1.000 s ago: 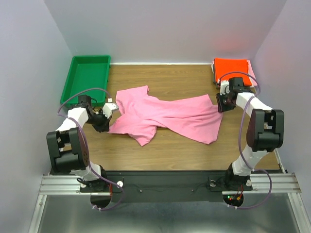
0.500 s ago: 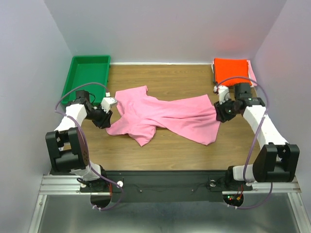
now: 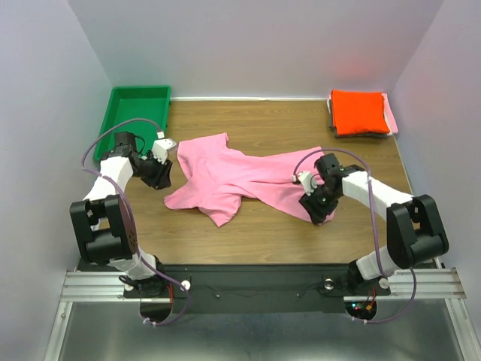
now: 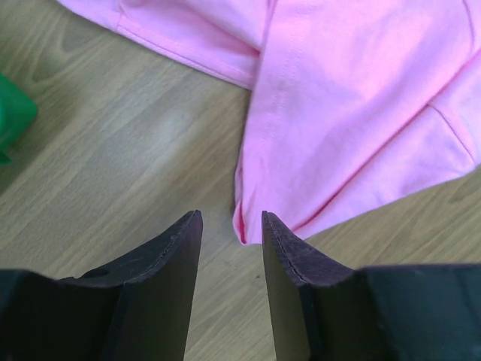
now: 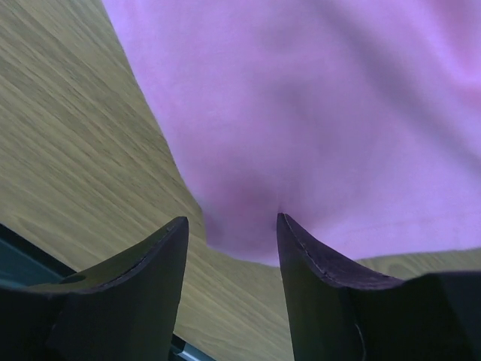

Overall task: Fold and stack the t-shirts
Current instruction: Flatten the tshirt out

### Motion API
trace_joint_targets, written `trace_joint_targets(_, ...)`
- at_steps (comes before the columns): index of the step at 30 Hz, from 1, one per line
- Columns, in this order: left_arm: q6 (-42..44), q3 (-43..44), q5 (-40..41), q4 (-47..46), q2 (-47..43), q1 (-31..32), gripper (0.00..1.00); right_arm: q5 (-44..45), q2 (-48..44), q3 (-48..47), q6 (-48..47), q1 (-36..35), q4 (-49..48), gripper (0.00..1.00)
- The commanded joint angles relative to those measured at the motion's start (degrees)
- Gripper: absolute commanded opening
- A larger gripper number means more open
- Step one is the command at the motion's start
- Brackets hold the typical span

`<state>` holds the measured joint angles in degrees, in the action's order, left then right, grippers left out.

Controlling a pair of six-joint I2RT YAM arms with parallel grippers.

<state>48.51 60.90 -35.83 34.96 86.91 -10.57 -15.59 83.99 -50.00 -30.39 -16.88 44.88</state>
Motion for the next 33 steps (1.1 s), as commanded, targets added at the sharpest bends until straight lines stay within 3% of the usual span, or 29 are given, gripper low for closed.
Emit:
trace_joint_targets(1, -3.60, 2.20, 1.29, -3.84, 1.33, 1.42, 0.49, 5.56, 1.79, 2.79, 0.42, -2.45, -4.17, 0.56)
trace_joint_targets(5, -3.69, 2.11, 0.33, -5.25, 2.91, 3.97, 0.49, 8.03, 3.02, 4.03, 1.30, -3.24, -7.26, 0.54)
trace_joint_targets(8, -4.48, 2.55, -0.89, -6.66, 4.31, 6.34, 0.49, 8.74, 3.73, 5.26, 1.48, -3.59, -8.67, 0.47)
trace_joint_targets(11, -5.53, 3.95, -2.22, -7.44, 6.16, 8.88, 0.49, 9.09, 3.73, 5.96, 1.56, -3.86, -9.11, 0.25)
trace_joint_targets(12, -5.88, 4.31, -2.48, -7.89, 6.51, 9.42, 0.49, 9.18, 3.56, 5.96, 1.74, -3.86, -9.11, 0.13)
trace_joint_targets(14, -6.67, 5.53, -2.75, -8.85, 7.39, 10.74, 0.49, 9.70, 2.25, 5.79, 2.00, -3.86, -9.11, 0.01)
trace_joint_targets(22, -7.73, 11.60, -2.84, -10.18, 12.66, 16.27, 0.50, 11.29, -3.38, 4.30, 3.76, -3.86, -8.94, 0.01)
trace_joint_targets(33, -7.03, 15.74, -2.57, -8.24, 20.66, 17.77, 0.49, 12.17, -4.62, 2.89, 4.73, -3.77, -8.76, 0.01)
